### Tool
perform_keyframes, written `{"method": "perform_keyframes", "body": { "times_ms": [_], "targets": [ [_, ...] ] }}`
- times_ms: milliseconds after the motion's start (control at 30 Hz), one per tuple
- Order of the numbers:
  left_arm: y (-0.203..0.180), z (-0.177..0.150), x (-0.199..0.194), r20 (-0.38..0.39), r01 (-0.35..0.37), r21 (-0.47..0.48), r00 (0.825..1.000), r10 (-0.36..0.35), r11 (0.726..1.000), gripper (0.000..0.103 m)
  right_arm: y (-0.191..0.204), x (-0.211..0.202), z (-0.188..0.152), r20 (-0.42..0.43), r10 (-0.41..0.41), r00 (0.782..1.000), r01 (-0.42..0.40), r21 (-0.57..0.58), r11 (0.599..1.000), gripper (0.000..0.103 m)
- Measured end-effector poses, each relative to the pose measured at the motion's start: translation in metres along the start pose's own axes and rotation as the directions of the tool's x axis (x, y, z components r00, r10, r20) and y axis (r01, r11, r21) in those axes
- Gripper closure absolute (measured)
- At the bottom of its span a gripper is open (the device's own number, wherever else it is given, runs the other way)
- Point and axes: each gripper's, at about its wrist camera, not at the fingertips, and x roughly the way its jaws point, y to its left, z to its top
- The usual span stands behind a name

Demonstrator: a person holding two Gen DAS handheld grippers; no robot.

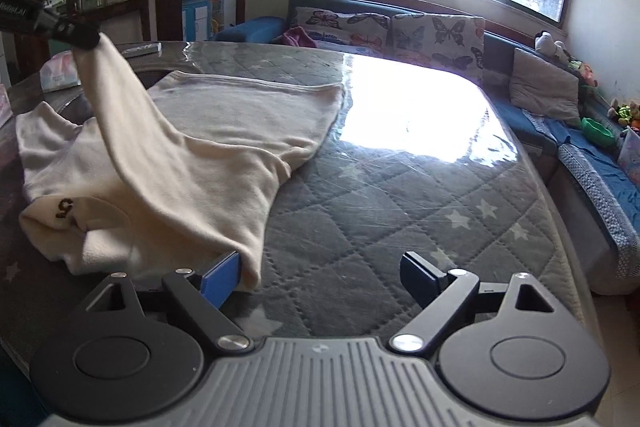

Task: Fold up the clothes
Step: 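Fold the held sleeve across the body and open the left gripper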

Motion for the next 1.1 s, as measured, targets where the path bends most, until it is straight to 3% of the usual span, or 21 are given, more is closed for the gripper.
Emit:
{"method": "perform_keyframes", "body": {
  "times_ms": [300, 533, 800, 933, 1100],
  "targets": [
    [0.013, -0.047, 0.005, -0.104, -0.034, -0.044, 0.994, 0.029, 0.998, 0.099, -0.012, -0.008, -0.002, -0.030, -0.028, 0.999, 0.027, -0.006, 1.000, 0.015],
    [0.026, -0.060, 0.002, -0.129, -0.129, -0.054, 0.984, 0.121, 0.990, 0.098, -0.013, -0.006, 0.025, 0.035, -0.009, 0.999, 0.009, -0.005, 1.000, 0.016],
    [-0.002, -0.062, 0.018, -0.115, -0.012, -0.029, 0.993, 0.008, 1.000, 0.097, 0.003, 0.039, 0.053, 0.064, -0.003, 0.998, 0.005, -0.026, 1.000, 0.017],
    [0.002, -0.073, 0.032, -0.158, -0.018, -0.044, 0.987, 0.011, 0.999, 0.097, 0.003, 0.064, 0.054, 0.030, -0.010, 0.999, 0.010, -0.009, 1.000, 0.018],
    [0.012, -0.078, 0.029, -0.160, -0.026, -0.067, 0.987, 0.015, 0.997, 0.097, -0.001, 0.060, 0.053, 0.038, -0.017, 0.999, 0.016, 0.023, 1.000, 0.018]
  ]
}}
